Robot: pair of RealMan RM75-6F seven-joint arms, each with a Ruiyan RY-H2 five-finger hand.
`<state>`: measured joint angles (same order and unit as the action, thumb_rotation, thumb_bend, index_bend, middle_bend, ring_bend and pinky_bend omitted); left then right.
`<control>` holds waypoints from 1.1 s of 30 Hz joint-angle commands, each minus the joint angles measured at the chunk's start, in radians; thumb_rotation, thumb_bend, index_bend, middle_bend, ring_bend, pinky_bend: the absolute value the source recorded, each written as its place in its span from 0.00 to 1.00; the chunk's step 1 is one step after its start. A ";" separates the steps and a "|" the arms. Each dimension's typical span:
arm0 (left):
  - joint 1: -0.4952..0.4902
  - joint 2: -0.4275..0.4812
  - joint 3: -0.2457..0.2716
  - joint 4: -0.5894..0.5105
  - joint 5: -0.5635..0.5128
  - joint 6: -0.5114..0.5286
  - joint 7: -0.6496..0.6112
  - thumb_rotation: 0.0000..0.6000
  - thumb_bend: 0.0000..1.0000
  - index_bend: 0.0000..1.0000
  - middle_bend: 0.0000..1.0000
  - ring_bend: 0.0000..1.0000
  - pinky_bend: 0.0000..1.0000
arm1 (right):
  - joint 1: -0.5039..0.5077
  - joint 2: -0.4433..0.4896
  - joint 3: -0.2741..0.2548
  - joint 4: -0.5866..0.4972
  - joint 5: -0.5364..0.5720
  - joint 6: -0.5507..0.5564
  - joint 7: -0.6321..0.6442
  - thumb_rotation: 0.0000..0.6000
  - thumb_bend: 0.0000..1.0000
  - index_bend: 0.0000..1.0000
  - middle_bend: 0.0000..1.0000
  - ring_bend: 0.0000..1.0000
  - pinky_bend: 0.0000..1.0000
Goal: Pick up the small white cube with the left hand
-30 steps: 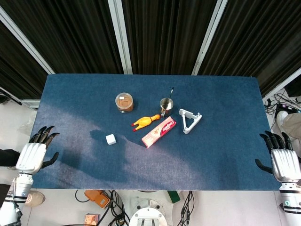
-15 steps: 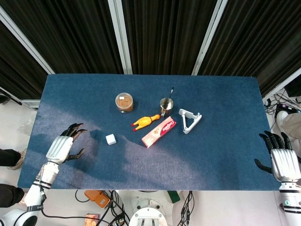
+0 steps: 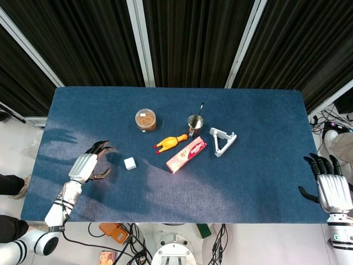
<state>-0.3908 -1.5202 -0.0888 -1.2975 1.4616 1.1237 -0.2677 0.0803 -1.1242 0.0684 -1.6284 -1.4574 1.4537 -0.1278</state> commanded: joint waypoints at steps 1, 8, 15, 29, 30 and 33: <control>-0.006 -0.014 0.008 0.012 -0.006 -0.008 -0.004 1.00 0.29 0.21 0.07 0.03 0.20 | 0.001 -0.001 0.000 0.000 0.000 -0.002 -0.001 1.00 0.31 0.24 0.19 0.19 0.09; -0.016 -0.048 0.011 0.014 -0.018 -0.016 0.015 1.00 0.28 0.21 0.07 0.02 0.20 | 0.003 -0.002 -0.001 0.000 -0.001 -0.003 -0.004 1.00 0.31 0.24 0.19 0.19 0.09; -0.039 -0.089 -0.005 0.025 -0.049 -0.037 0.051 1.00 0.27 0.21 0.07 0.02 0.19 | 0.003 -0.002 0.001 -0.002 0.004 -0.006 -0.005 1.00 0.31 0.24 0.19 0.19 0.09; -0.059 -0.130 -0.014 0.035 -0.090 -0.058 0.096 1.00 0.27 0.21 0.07 0.02 0.19 | 0.006 -0.004 0.000 0.000 0.001 -0.008 -0.005 1.00 0.31 0.24 0.19 0.19 0.09; -0.060 -0.133 -0.016 0.031 -0.094 -0.058 0.103 1.00 0.26 0.21 0.07 0.02 0.19 | 0.006 -0.005 0.000 0.001 0.001 -0.008 -0.006 1.00 0.31 0.24 0.19 0.19 0.09; -0.064 -0.142 -0.021 0.027 -0.105 -0.061 0.121 1.00 0.26 0.22 0.07 0.02 0.19 | 0.007 -0.006 0.000 0.001 0.002 -0.008 -0.007 1.00 0.31 0.24 0.19 0.19 0.09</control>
<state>-0.4529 -1.6583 -0.1068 -1.2685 1.3613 1.0640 -0.1521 0.0870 -1.1297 0.0686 -1.6275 -1.4558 1.4454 -0.1348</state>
